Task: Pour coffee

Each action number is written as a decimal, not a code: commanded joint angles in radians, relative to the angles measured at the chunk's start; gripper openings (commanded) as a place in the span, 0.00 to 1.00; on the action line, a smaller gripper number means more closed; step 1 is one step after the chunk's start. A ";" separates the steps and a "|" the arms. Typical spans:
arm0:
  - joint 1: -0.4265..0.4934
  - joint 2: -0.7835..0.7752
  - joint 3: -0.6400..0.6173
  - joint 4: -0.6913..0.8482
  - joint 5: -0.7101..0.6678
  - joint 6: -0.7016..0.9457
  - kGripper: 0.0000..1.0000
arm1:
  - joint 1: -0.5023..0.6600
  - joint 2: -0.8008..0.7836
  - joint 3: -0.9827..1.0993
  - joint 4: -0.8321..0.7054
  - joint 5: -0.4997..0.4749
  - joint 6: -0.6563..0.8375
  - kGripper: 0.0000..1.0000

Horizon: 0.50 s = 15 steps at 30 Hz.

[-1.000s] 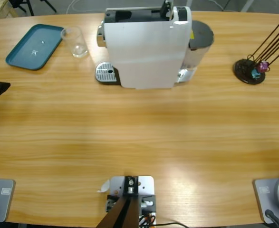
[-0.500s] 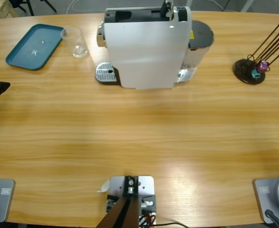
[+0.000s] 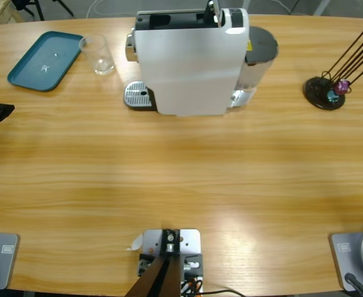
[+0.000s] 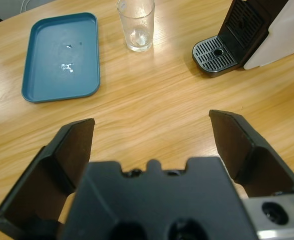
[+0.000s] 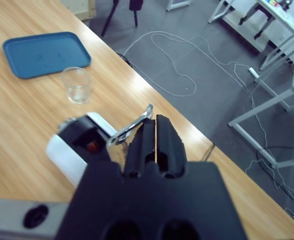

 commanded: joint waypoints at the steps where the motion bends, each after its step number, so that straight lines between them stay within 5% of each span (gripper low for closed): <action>1: -0.006 0.012 0.037 -0.009 0.001 0.011 1.00 | 0.123 0.215 -0.115 0.046 0.017 0.022 0.00; 8: -0.006 0.012 0.037 -0.009 0.001 0.011 1.00 | 0.123 0.261 -0.127 0.076 0.006 0.022 0.00; 15: -0.006 0.017 0.037 -0.009 0.001 0.012 1.00 | 0.123 0.121 -0.158 0.178 -0.013 -0.001 0.00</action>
